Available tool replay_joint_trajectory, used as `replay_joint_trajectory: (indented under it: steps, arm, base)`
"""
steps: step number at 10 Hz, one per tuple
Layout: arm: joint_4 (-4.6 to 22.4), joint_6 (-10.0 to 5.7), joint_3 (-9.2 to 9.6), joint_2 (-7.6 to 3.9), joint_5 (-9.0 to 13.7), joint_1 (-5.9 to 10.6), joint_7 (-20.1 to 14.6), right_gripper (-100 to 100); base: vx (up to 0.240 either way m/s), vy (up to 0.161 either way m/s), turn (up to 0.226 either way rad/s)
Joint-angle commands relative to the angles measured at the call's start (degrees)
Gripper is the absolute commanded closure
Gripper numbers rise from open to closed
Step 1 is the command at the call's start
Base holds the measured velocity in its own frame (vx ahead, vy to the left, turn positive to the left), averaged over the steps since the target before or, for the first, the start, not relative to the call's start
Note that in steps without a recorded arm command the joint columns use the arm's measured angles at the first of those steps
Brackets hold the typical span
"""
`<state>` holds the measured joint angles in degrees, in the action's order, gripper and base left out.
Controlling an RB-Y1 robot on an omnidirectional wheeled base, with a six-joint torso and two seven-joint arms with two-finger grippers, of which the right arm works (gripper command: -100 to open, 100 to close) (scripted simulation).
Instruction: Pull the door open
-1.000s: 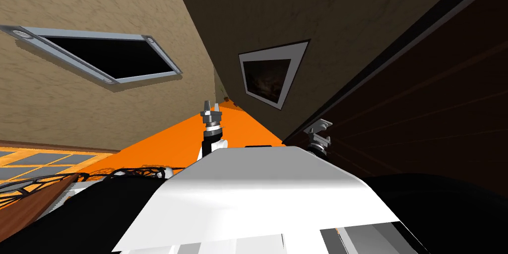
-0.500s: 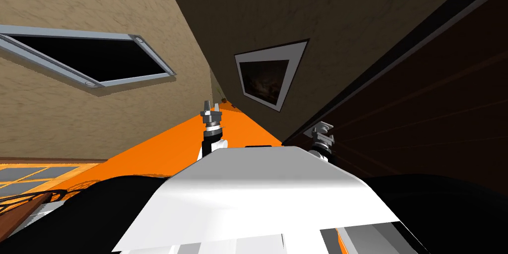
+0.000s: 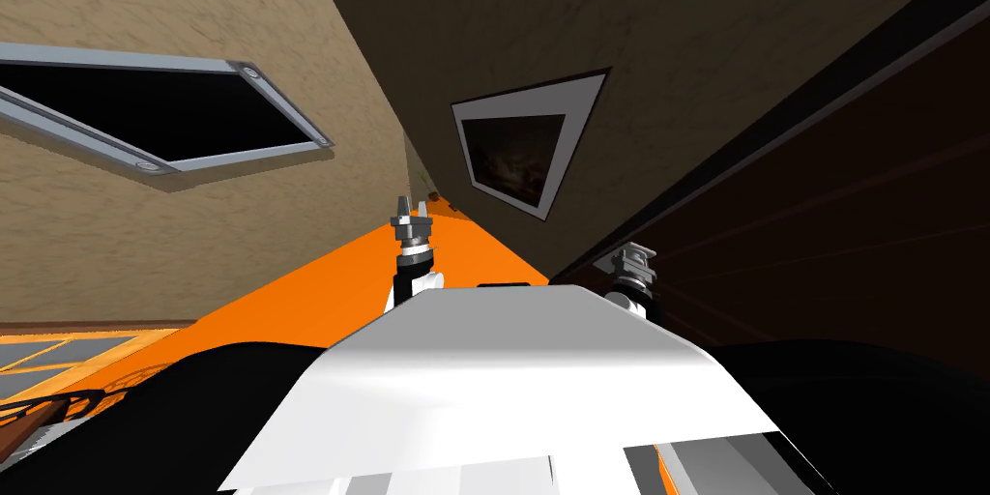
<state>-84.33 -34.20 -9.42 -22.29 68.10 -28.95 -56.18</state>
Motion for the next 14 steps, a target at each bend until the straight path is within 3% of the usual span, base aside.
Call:
replay_joint_trajectory:
  steps: [1, 5, 14]
  arm:
    - [-0.04, 0.01, 0.07, 0.05, -0.01, 0.02, 0.07, 100]
    - [-0.04, 0.01, 0.07, 0.05, -0.01, 0.02, 0.07, 100]
    - [-3.55, 0.92, 6.29, -1.59, -3.09, -0.3, -1.95, 100]
  base:
    - [-0.018, -0.001, -0.007]
    - [-0.005, 0.001, 0.005]
    - [-0.229, 0.027, 0.062]
